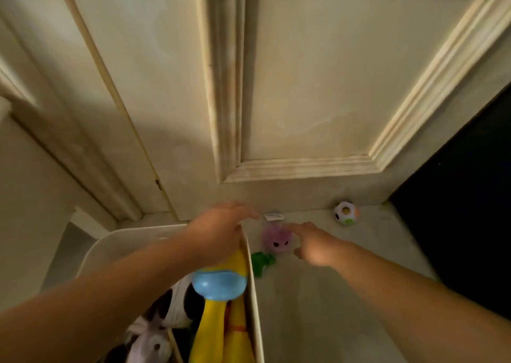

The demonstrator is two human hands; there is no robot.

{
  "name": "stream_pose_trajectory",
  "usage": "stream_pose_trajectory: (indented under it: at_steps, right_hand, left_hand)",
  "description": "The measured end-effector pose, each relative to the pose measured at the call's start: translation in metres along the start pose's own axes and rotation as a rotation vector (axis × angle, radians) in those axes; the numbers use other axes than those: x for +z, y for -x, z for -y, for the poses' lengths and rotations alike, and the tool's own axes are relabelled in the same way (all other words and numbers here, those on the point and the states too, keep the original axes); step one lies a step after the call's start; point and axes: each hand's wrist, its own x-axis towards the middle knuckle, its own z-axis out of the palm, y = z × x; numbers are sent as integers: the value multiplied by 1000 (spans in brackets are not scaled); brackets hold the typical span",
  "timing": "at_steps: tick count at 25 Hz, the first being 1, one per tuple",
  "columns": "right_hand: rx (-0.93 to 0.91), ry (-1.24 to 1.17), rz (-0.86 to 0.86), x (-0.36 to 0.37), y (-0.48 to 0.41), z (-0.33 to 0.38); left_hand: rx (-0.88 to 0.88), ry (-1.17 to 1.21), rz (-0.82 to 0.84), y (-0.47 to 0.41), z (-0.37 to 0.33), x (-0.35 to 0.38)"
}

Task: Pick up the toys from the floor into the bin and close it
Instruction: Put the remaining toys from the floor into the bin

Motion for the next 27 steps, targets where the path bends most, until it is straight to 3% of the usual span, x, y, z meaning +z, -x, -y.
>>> stream_pose_trajectory:
  at_steps: [5, 8, 12, 15, 18, 20, 23, 27]
  right_hand:
    - [-180, 234, -42, 30, -12, 20]
    - [-185, 388, -56, 58, -35, 37]
    - [-165, 434, -330, 74, -38, 42]
    - [-96, 187, -180, 64, -31, 29]
    - [15, -315, -85, 24, -8, 25]
    - [-52, -677, -82, -9, 17, 27]
    - [-237, -1022, 125, -49, 58, 29]
    - [-436, -1327, 324, -68, 83, 25]
  left_hand:
    - [20, 160, -84, 9, 8, -7]
    - [1, 264, -84, 6, 15, -7]
    - [-33, 381, -86, 7, 20, -12]
    - [-53, 427, -106, 5, 21, -15]
    - [-7, 369, -72, 7, 14, -15]
    - [42, 299, -9, 8, 3, -15]
    - [142, 209, -15, 8, -21, -11]
    - [304, 413, -144, -2, -48, 11]
